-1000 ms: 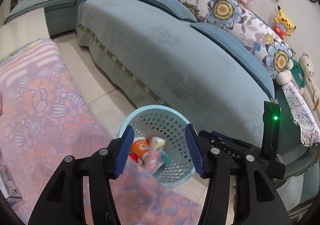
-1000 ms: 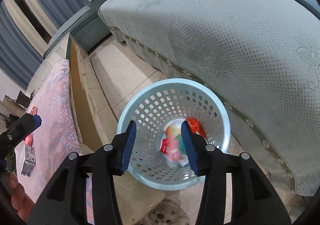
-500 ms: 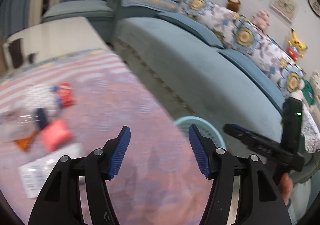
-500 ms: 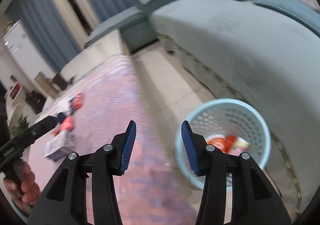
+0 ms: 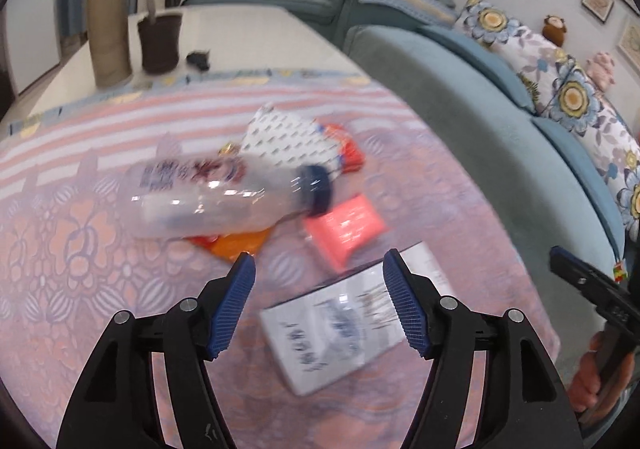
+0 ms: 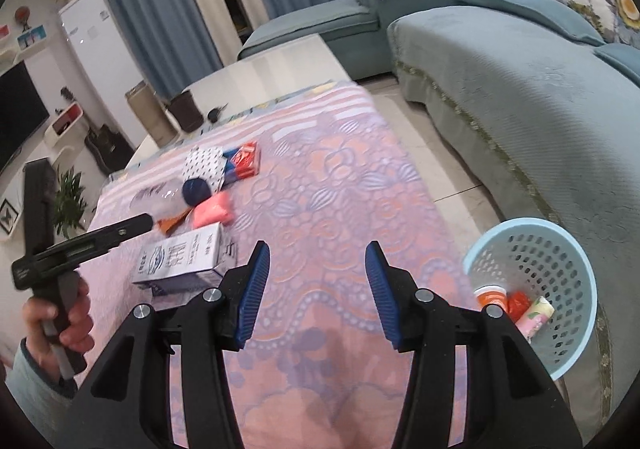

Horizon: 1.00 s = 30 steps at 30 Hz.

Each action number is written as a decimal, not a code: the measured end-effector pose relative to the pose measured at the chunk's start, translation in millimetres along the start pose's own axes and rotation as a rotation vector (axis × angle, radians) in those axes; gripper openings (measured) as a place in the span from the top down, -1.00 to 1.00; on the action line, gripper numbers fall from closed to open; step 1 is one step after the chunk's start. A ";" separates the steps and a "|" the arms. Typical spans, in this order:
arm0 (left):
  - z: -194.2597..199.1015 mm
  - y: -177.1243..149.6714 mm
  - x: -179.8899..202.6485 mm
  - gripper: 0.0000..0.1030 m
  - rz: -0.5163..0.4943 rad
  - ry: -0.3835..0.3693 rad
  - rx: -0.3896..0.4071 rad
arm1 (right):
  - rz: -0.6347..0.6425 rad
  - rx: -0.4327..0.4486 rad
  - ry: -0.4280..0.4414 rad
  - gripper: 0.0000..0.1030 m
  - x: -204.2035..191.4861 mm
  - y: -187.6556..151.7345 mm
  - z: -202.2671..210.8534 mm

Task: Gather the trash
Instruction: 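Return to the table and grasp the white milk carton with the left tool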

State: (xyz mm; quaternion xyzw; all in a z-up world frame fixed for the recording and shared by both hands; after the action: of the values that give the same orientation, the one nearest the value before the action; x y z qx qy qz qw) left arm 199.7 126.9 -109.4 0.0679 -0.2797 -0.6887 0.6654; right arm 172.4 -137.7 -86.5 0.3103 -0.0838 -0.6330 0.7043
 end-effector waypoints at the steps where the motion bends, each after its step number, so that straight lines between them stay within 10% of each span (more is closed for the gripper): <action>1: -4.0 0.3 -0.8 -0.26 -0.002 -0.013 -0.017 | 0.006 -0.007 -0.002 0.10 -2.1 -0.6 -2.3; 14: -4.3 -64.0 46.6 -0.24 -0.189 -0.188 -0.218 | 0.032 -0.035 0.019 0.10 -16.3 -2.2 -15.4; 30: -40.0 -56.5 77.5 -0.15 -0.246 0.074 -0.134 | 0.135 -0.062 0.037 0.03 -51.6 22.4 -43.2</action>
State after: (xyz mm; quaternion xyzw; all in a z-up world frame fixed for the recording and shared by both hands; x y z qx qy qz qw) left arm 160.6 38.8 -148.1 0.0825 -0.1978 -0.7791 0.5891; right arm 203.7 -74.6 -94.4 0.2936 -0.0718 -0.5805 0.7561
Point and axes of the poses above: each gripper's, at about its wrist camera, not at the fingertips, and z roughly against the way its jaws point, x to its right, y to its top, the point moved 5 cm from there along -z, roughly the way its jaws point, and after that the axes turned 8 degrees about -x, right-handed, at the moved point
